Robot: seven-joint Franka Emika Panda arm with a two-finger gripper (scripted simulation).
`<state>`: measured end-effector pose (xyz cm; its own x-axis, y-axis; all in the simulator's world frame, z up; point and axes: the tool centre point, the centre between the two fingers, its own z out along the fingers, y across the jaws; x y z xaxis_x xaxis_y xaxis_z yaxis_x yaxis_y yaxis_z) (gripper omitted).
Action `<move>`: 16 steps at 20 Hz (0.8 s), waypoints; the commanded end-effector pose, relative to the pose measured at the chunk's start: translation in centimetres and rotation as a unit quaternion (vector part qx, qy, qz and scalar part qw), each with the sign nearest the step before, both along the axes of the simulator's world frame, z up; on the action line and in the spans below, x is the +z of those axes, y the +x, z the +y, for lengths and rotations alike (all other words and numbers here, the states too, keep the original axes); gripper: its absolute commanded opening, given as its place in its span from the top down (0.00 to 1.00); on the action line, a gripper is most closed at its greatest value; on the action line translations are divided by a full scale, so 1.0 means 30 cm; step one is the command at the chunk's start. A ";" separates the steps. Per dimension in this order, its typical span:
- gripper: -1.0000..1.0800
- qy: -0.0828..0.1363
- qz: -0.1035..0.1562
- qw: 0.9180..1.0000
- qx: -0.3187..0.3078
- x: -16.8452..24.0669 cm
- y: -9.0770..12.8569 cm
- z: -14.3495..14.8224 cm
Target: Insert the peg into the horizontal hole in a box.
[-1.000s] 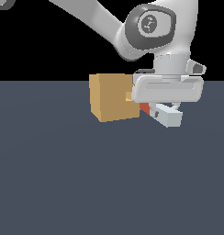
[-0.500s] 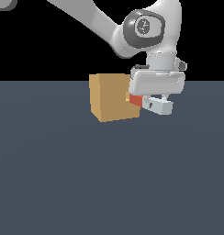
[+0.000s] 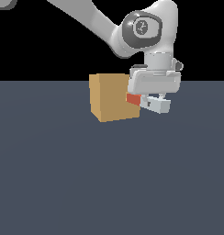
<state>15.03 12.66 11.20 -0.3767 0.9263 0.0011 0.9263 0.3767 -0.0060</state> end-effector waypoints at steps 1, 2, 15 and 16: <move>1.00 0.000 -0.003 1.000 0.001 0.013 0.004 -0.001; 1.00 0.000 -0.005 1.000 0.001 0.020 0.006 -0.003; 1.00 0.000 -0.003 1.000 0.001 0.013 -0.022 0.054; 1.00 0.000 -0.003 1.000 0.001 0.013 -0.030 0.072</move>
